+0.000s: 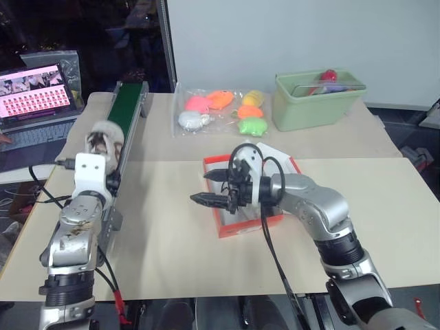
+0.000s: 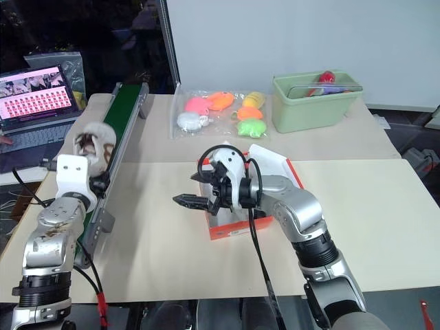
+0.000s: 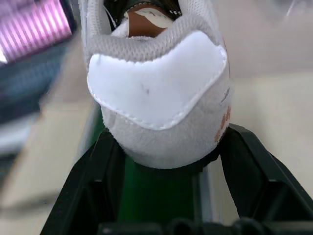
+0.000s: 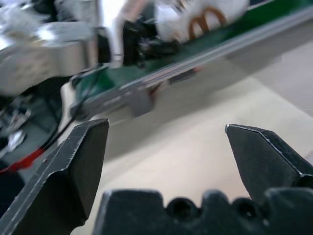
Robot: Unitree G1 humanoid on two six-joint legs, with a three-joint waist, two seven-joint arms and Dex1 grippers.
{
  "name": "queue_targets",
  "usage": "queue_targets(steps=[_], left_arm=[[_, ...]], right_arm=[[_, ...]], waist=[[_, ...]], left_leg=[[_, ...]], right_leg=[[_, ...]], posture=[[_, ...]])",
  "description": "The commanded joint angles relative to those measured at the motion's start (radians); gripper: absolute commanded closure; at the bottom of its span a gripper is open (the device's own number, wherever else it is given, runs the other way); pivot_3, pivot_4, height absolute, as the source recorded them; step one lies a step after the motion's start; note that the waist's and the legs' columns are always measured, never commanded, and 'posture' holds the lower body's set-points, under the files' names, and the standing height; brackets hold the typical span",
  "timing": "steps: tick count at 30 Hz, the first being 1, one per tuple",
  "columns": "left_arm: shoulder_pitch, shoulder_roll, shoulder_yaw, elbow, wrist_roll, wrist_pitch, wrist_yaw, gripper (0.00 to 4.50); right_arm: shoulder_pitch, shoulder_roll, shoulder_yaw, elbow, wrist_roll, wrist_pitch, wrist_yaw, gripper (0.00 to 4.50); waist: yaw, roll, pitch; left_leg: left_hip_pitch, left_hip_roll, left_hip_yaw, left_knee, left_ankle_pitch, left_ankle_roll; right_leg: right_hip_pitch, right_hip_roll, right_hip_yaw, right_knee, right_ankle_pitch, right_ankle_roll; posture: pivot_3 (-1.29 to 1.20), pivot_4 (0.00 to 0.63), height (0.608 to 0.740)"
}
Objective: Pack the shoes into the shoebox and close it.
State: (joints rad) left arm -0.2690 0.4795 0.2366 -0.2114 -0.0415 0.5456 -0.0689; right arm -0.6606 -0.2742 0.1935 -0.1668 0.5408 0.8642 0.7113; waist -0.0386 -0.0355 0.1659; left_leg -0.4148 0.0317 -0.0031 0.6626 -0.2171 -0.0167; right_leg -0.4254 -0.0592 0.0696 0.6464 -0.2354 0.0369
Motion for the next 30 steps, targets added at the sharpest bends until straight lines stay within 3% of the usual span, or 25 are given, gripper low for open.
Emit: queue_targets(steps=[1, 9, 14, 28, 30], left_arm=[[-0.023, -0.034, -0.067, -0.151, -0.001, -0.176, -0.042, 1.64], [0.074, -0.125, -0.174, -0.341, -0.244, -0.071, -0.237, 1.64], [0.099, -0.117, -0.237, -0.404, -0.289, -0.015, -0.295, 1.64], [0.054, -0.09, -0.24, -0.367, -0.301, -0.006, -0.343, 1.64], [0.053, -0.09, -0.238, -0.36, -0.296, -0.008, -0.337, 1.67]], right_arm=[[-0.104, 0.124, -0.235, 0.155, 0.131, 0.175, -0.193, 0.0], [-0.241, 0.25, -0.616, 0.418, 0.389, 0.47, -0.405, 0.0], [-0.305, 0.276, -0.72, 0.493, 0.447, 0.485, -0.497, 0.0], [-0.338, 0.361, -0.724, 0.459, 0.5, 0.433, -0.613, 0.0], [-0.324, 0.368, -0.72, 0.447, 0.496, 0.432, -0.629, 0.51]], waist=[[-0.001, 0.0, 0.0], [-0.005, 0.0, 0.0], [-0.009, 0.0, 0.0], [-0.007, 0.0, 0.0], [-0.007, 0.0, 0.0]], left_leg=[[0.0, 0.0, 0.0, 0.0, 0.0, 0.0], [-0.002, 0.0, 0.0, -0.003, 0.0, 0.001], [-0.004, 0.0, 0.0, -0.003, 0.0, 0.001], [-0.004, 0.0, 0.0, -0.002, 0.0, 0.001], [-0.004, 0.0, 0.0, -0.002, 0.0, 0.001]], right_leg=[[0.0, 0.0, 0.0, 0.0, 0.0, 0.0], [0.0, -0.001, 0.0, 0.001, 0.0, 0.0], [-0.002, 0.001, -0.001, 0.001, 0.0, 0.0], [-0.001, 0.001, -0.001, -0.001, 0.0, 0.0], [-0.001, 0.001, -0.001, 0.0, 0.0, 0.0]], posture=[[0.0, 0.15, 0.729], [0.0, 0.15, 0.729], [0.0, 0.15, 0.729], [0.0, 0.15, 0.729], [0.0, 0.15, 0.729]])
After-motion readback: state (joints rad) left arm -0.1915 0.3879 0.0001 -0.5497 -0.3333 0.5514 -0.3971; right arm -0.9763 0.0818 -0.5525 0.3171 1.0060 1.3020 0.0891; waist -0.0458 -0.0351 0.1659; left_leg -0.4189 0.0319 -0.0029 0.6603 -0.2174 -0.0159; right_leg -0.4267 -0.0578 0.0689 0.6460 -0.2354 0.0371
